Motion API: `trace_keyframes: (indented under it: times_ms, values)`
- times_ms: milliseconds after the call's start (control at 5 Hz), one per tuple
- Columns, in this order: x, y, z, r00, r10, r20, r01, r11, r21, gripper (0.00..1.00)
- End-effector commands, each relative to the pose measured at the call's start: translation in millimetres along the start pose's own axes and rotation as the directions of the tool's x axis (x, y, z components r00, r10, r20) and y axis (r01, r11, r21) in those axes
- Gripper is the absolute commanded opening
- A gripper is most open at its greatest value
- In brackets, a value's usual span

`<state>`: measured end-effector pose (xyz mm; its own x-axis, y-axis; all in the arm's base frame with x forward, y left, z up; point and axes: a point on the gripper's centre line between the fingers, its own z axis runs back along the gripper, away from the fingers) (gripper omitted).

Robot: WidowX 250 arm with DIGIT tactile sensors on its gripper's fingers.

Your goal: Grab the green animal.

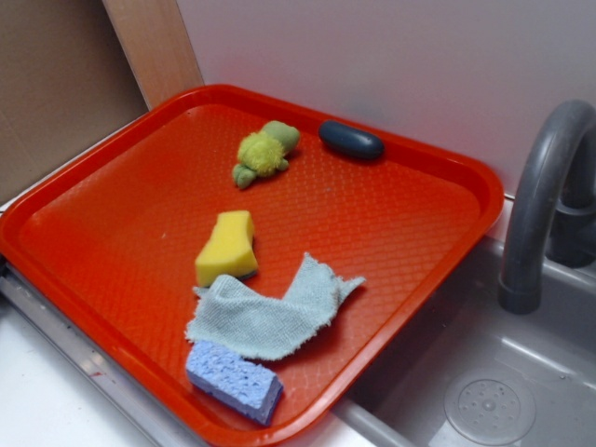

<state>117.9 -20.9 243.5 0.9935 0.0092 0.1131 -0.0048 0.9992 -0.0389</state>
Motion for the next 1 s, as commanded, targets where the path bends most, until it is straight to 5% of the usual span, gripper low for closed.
trace_keyframes:
  times_ms: [0,400,800]
  values:
    - [0,0,0,1.0,0.0,0.0,0.0,1.0,0.0,1.0]
    - [15,-65,-4,0.986,0.086,0.139,-0.081,0.996,-0.047,1.0]
    - [52,-107,-29,0.948,0.188,0.256,-0.181,0.982,-0.051,1.0]
